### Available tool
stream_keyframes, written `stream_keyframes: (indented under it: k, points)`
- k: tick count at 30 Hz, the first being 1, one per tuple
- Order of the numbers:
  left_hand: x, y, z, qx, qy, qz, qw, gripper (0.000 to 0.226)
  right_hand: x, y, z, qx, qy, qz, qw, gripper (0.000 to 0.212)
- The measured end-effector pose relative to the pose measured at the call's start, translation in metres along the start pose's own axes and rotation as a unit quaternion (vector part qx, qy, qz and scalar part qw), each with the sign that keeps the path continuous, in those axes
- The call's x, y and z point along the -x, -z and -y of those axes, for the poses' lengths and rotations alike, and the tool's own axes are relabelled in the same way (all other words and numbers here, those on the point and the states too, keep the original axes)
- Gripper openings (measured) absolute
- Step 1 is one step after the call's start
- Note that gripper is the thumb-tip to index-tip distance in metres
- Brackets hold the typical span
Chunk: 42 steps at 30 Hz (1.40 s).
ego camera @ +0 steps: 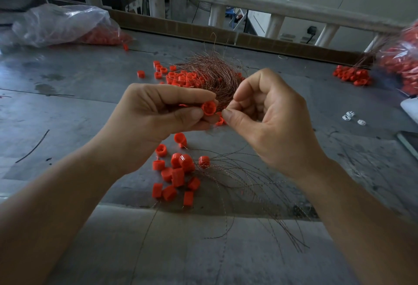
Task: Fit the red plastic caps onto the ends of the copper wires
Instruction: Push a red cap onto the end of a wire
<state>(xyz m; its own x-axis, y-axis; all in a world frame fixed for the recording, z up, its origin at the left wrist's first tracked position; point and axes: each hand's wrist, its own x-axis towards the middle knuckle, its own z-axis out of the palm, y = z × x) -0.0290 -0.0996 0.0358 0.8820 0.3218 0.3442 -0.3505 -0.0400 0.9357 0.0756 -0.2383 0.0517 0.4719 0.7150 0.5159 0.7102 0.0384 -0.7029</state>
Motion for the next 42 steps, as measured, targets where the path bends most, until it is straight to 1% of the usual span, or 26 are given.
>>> stream_keyframes:
  k: [5, 11, 17, 27, 31, 33, 34, 36, 39, 41, 42]
  points:
    - [0.000, 0.002, 0.000, -0.002, 0.000, 0.002, 1.000, 0.029, 0.000, 0.000, 0.000, -0.004, -0.001, 0.000, 1.000, 0.034]
    - [-0.002, 0.003, 0.000, 0.077, 0.039, -0.001, 0.996, 0.031, -0.001, 0.001, 0.001, -0.035, -0.009, 0.004, 0.999, 0.031]
    - [-0.002, 0.002, -0.001, 0.116, 0.055, 0.001, 0.992, 0.027, 0.000, 0.002, 0.002, -0.069, -0.024, 0.022, 0.997, 0.023]
    - [-0.001, -0.002, -0.002, 0.170, 0.085, 0.033, 0.981, 0.023, 0.000, -0.002, 0.002, -0.110, -0.060, 0.049, 0.991, 0.032]
    - [-0.001, -0.001, -0.002, 0.180, 0.089, 0.045, 0.979, 0.022, -0.002, 0.000, -0.002, -0.118, -0.069, 0.065, 0.988, 0.028]
    - [-0.001, -0.001, -0.001, 0.177, 0.089, 0.049, 0.979, 0.022, -0.004, 0.005, -0.006, -0.083, -0.066, 0.059, 0.993, 0.021]
    - [-0.001, -0.001, -0.001, 0.175, 0.090, 0.050, 0.979, 0.022, -0.007, 0.009, -0.010, -0.053, -0.069, 0.038, 0.995, 0.019]
    - [-0.001, 0.000, 0.000, 0.174, 0.092, 0.048, 0.979, 0.022, -0.011, 0.019, -0.022, -0.006, -0.089, -0.023, 0.996, 0.017]
    - [-0.001, 0.000, 0.000, 0.169, 0.097, 0.044, 0.980, 0.023, -0.019, 0.035, -0.045, 0.040, -0.132, -0.101, 0.985, 0.016]
    - [-0.001, 0.000, 0.000, 0.166, 0.100, 0.043, 0.980, 0.023, -0.021, 0.039, -0.060, 0.104, -0.151, -0.104, 0.977, 0.016]
    - [-0.001, 0.000, 0.000, 0.165, 0.101, 0.041, 0.980, 0.023, -0.022, 0.040, -0.066, 0.145, -0.157, -0.087, 0.973, 0.016]
